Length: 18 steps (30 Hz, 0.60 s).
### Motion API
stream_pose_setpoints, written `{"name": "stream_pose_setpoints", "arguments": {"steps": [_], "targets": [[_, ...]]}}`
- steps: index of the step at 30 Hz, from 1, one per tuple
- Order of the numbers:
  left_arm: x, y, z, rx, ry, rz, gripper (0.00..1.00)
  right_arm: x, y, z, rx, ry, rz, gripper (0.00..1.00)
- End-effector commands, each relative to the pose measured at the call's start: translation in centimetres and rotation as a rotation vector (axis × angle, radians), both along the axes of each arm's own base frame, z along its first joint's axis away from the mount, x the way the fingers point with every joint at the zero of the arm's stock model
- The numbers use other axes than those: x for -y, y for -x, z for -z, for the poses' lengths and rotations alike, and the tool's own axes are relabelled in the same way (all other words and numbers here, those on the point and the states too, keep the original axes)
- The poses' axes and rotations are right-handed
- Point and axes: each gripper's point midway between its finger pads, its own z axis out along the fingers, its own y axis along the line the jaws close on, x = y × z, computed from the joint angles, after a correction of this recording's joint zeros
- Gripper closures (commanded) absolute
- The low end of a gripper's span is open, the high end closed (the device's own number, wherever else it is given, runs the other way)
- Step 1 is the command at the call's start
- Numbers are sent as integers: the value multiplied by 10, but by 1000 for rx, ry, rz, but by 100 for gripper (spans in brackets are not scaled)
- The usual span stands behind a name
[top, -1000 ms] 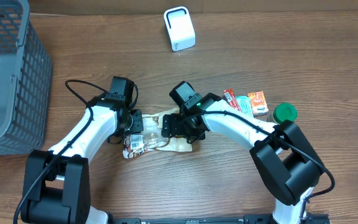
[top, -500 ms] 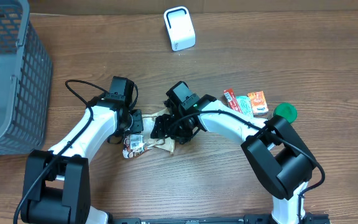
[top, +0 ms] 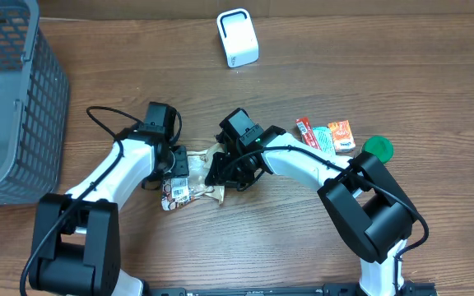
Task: Scan the item barcode
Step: 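Lift the bag, keep it in the right gripper, retract left arm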
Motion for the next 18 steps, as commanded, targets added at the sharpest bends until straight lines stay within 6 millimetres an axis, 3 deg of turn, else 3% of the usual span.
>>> {"name": "stream_pose_setpoints", "arguments": {"steps": [1,3,5,9,14,18], "targets": [[-15,-18,-10,17,-19,-22,48,-1,8,4,-6,-4,-44,73],[-13,-20,-19,6,17,-32,48,-1,9,4,-8,-2,-44,68],[-6,-17,-24,-18,79,-19,49,-1,7,4,2,-2,-41,55],[8,1,-20,-87,148,5,50,3,-4,9,56,36,-21,44],[12,30,-5,-174,113,40,54,4,-9,10,80,50,-8,42],[4,32,0,-171,64,53,57,0,-14,8,105,34,-6,42]]}}
